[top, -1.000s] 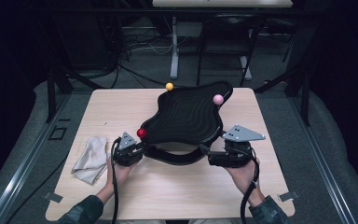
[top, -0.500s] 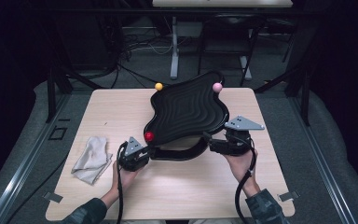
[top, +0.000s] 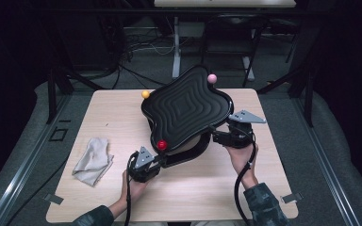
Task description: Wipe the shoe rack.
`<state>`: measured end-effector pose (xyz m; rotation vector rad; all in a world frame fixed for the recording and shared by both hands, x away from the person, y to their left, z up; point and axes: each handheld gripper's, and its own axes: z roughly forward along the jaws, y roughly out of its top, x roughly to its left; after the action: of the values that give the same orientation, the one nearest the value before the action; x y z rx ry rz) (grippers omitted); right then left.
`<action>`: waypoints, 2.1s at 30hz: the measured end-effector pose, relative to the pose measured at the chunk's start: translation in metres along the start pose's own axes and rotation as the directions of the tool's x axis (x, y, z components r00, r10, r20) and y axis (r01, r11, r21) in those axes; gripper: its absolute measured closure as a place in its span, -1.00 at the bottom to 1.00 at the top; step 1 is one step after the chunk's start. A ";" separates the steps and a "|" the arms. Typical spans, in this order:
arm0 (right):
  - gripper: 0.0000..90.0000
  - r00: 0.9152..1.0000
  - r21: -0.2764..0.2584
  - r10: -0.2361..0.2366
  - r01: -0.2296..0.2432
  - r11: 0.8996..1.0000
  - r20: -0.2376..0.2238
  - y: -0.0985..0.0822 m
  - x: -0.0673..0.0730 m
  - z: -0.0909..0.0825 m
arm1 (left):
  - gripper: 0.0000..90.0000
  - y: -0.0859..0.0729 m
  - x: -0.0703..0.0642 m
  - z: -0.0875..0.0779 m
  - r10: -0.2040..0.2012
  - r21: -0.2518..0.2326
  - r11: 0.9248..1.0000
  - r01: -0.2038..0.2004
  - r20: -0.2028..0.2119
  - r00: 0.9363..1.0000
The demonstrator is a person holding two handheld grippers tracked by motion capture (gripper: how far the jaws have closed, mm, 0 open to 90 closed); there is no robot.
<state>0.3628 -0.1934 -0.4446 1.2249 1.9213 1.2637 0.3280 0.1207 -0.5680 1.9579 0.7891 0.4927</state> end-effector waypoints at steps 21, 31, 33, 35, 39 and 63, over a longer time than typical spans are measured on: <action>-0.46 0.999 0.042 0.029 -0.028 0.999 -0.020 -0.010 0.001 0.011 | 0.64 0.008 -0.036 0.017 -0.012 0.007 1.000 0.012 0.086 0.996; -0.43 1.000 0.044 0.026 -0.026 0.999 -0.011 -0.011 -0.003 0.009 | -0.10 0.003 0.012 -0.006 -0.060 0.095 0.994 0.055 0.045 0.997; -0.43 1.000 0.044 0.024 -0.024 0.999 -0.008 -0.011 -0.003 0.009 | -0.19 0.003 0.032 -0.009 -0.080 0.103 0.991 0.080 -0.006 0.997; -0.43 1.000 0.048 0.018 -0.018 0.999 -0.012 -0.010 -0.002 0.009 | -0.26 0.004 0.052 -0.008 -0.094 0.103 0.990 0.100 -0.063 0.994; -0.43 1.000 0.052 0.011 -0.011 0.999 -0.010 -0.010 -0.001 0.009 | -0.41 0.010 0.092 0.005 -0.125 0.152 0.978 0.144 -0.130 0.984; -0.43 1.000 0.042 0.009 -0.009 0.999 0.000 -0.009 0.001 0.009 | 0.09 0.031 0.163 0.062 -0.098 0.135 0.982 0.129 -0.212 0.972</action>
<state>0.3658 -0.1901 -0.4568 1.2560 1.9535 1.2337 0.4923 0.1860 -0.5677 2.0048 1.0899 0.5876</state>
